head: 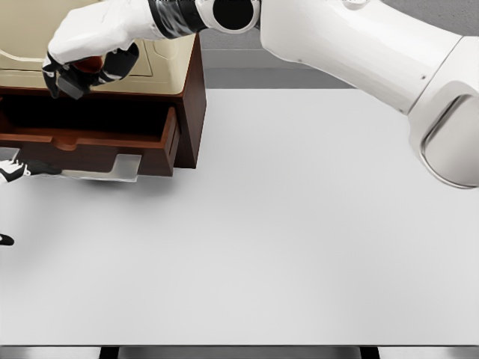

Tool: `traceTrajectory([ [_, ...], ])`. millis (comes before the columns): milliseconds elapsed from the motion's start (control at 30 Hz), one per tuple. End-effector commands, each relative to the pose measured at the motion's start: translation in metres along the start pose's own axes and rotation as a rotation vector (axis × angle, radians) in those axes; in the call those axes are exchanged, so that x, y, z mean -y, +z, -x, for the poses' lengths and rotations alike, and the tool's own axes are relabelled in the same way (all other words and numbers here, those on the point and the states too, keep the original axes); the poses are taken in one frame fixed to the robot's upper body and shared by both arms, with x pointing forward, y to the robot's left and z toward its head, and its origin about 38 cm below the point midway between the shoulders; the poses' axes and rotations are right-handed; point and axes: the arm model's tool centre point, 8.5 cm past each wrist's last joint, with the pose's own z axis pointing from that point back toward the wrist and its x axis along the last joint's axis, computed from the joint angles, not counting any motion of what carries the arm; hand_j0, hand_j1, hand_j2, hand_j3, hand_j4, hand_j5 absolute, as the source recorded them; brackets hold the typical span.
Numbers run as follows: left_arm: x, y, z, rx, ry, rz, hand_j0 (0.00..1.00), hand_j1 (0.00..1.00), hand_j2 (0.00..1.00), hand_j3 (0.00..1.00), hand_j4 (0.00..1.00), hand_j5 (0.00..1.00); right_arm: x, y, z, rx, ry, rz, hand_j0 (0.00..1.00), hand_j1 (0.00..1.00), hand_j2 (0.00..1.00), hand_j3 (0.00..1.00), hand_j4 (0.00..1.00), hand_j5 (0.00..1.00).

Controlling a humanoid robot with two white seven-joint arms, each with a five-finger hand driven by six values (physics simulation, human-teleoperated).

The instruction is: Open the cabinet drawer with left arm, and place a switch into the drawer with right arm

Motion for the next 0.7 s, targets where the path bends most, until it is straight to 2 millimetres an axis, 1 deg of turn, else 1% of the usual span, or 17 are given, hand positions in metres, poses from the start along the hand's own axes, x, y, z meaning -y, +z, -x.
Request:
traceTrajectory([
  [0,0.000,0.001,0.001,-0.005,0.002,-0.002,1.00,1.00,1.00,1.00,1.00,1.00,0.000,0.000,0.000,-0.001,-0.009,-0.005,0.85,0.85,0.85,0.85,0.85,0.85],
  [167,0.000,0.001,0.001,-0.005,0.002,-0.002,1.00,1.00,1.00,1.00,1.00,1.00,-0.001,-0.001,-0.001,0.003,-0.007,-0.008,0.92,0.92,0.92,0.92,0.92,0.92],
  [233,0.000,0.001,0.001,-0.005,0.002,-0.002,1.00,1.00,1.00,1.00,1.00,1.00,-0.001,-0.002,-0.003,0.008,-0.005,-0.008,0.93,0.93,0.93,0.93,0.93,0.93],
  [267,0.001,0.001,0.002,-0.006,0.005,0.000,1.00,1.00,1.00,1.00,1.00,1.00,-0.001,-0.003,-0.005,0.014,-0.004,-0.009,0.95,0.95,0.95,0.95,0.95,0.95],
  [467,0.003,0.000,0.002,-0.006,0.007,0.003,1.00,1.00,1.00,1.00,1.00,1.00,-0.003,-0.005,-0.008,0.027,-0.005,-0.011,0.96,0.96,0.96,0.96,0.96,0.96],
  [500,0.003,0.000,0.002,-0.006,0.007,0.003,1.00,1.00,1.00,1.00,1.00,1.00,-0.003,-0.007,-0.011,0.038,-0.001,-0.015,0.96,0.96,0.96,0.96,0.96,0.96],
  [533,0.002,0.000,0.002,-0.005,0.005,0.001,1.00,1.00,1.00,1.00,1.00,1.00,-0.002,-0.015,-0.029,0.093,0.017,-0.025,0.95,0.95,0.95,0.95,0.95,0.95],
  [567,0.001,0.000,0.001,-0.003,0.005,-0.002,1.00,1.00,1.00,1.00,1.00,1.00,-0.008,0.013,-0.026,0.092,0.023,-0.029,0.96,0.96,0.96,0.96,0.96,0.96],
  [600,-0.001,-0.001,0.001,-0.001,0.001,-0.008,1.00,1.00,1.00,1.00,1.00,1.00,-0.014,0.060,-0.020,0.066,0.031,-0.029,0.96,0.96,0.96,0.96,0.96,0.96],
  [633,-0.001,-0.002,0.000,0.004,0.000,-0.010,1.00,1.00,1.00,1.00,1.00,1.00,-0.025,0.117,-0.014,0.014,0.027,-0.021,0.96,0.96,0.96,0.96,0.96,0.96],
  [667,-0.004,-0.002,0.000,0.007,-0.004,-0.017,1.00,1.00,1.00,1.00,1.00,1.00,-0.034,0.152,-0.026,0.011,0.030,-0.017,0.99,0.99,0.99,0.99,0.99,0.99],
])
